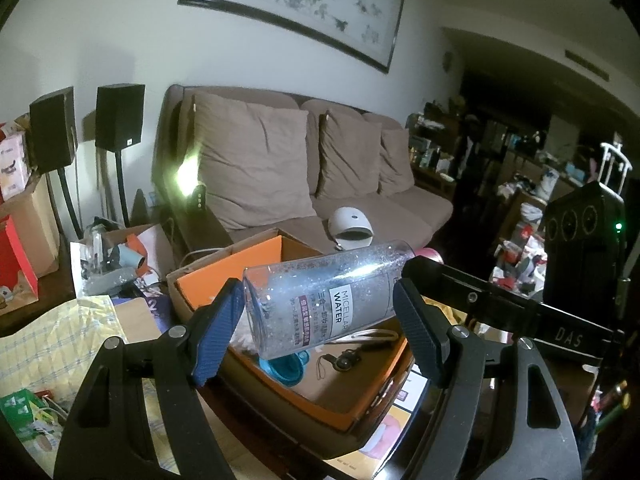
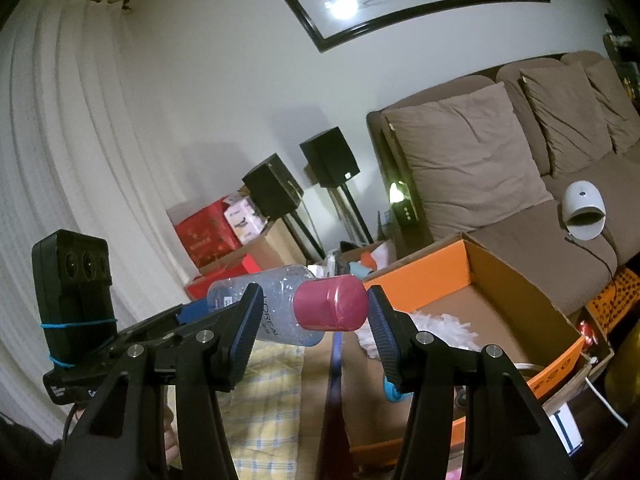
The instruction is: Organize objects
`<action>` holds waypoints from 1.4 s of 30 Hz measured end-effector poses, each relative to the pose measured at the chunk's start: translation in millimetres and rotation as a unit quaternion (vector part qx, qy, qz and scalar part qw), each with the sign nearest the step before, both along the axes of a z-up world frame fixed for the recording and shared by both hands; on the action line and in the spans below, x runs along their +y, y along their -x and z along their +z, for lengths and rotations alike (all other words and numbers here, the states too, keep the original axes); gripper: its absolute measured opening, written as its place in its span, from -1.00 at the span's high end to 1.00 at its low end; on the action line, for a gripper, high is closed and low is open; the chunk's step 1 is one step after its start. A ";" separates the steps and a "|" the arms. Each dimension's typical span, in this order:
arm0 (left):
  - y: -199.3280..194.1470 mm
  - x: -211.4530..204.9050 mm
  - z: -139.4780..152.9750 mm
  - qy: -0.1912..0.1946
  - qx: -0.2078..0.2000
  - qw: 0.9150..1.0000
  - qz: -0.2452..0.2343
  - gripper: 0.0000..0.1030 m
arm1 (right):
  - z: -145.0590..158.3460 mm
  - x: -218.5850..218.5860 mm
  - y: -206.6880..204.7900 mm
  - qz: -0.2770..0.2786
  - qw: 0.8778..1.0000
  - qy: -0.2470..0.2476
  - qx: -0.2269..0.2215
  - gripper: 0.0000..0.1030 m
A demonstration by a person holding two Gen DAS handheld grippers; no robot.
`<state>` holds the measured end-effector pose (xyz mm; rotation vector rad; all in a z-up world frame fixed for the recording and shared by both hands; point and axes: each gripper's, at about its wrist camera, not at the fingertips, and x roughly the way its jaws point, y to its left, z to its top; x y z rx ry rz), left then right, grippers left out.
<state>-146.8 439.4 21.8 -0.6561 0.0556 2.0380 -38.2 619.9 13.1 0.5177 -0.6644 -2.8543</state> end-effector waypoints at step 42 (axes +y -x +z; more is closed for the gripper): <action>29.2 36.5 -63.6 0.031 -0.096 0.995 -0.010 -0.44 | -54.0 33.5 31.1 -0.008 0.995 0.015 -0.097 -0.06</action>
